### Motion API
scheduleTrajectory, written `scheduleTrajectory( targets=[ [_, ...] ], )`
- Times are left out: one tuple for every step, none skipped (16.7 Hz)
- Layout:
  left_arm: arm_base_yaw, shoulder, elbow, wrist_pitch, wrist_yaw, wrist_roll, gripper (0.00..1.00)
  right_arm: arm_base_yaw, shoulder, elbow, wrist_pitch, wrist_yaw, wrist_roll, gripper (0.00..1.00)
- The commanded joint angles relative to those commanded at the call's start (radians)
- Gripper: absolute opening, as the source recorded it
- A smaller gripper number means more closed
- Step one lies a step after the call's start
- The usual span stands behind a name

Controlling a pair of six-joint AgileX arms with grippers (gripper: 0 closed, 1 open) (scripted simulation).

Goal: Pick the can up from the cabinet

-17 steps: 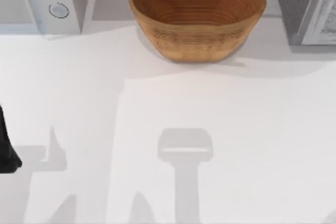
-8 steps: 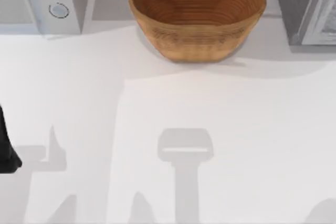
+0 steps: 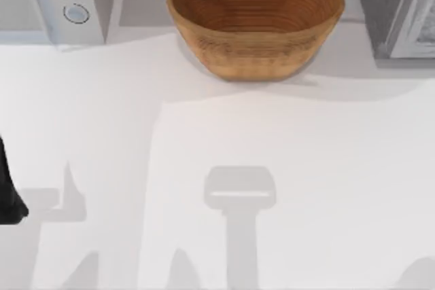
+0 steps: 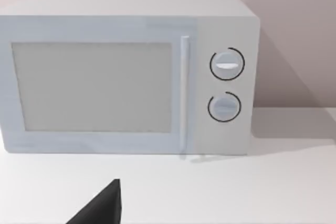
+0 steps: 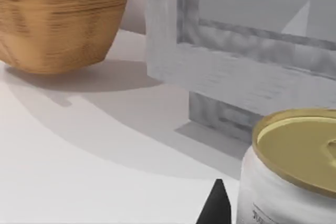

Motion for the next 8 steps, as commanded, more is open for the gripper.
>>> scheduleTrajectory(
  targets=[
    [0.0,0.0,0.0,0.0,0.0,0.0,1.0,0.0,0.0,0.0,0.0,0.0,0.0,0.53],
    [0.0,0.0,0.0,0.0,0.0,0.0,1.0,0.0,0.0,0.0,0.0,0.0,0.0,0.6],
    [0.0,0.0,0.0,0.0,0.0,0.0,1.0,0.0,0.0,0.0,0.0,0.0,0.0,0.68],
    [0.0,0.0,0.0,0.0,0.0,0.0,1.0,0.0,0.0,0.0,0.0,0.0,0.0,0.75],
    [0.0,0.0,0.0,0.0,0.0,0.0,1.0,0.0,0.0,0.0,0.0,0.0,0.0,0.83],
    [0.0,0.0,0.0,0.0,0.0,0.0,1.0,0.0,0.0,0.0,0.0,0.0,0.0,0.9],
    [0.0,0.0,0.0,0.0,0.0,0.0,1.0,0.0,0.0,0.0,0.0,0.0,0.0,0.98],
    [0.0,0.0,0.0,0.0,0.0,0.0,1.0,0.0,0.0,0.0,0.0,0.0,0.0,1.0]
  ],
)
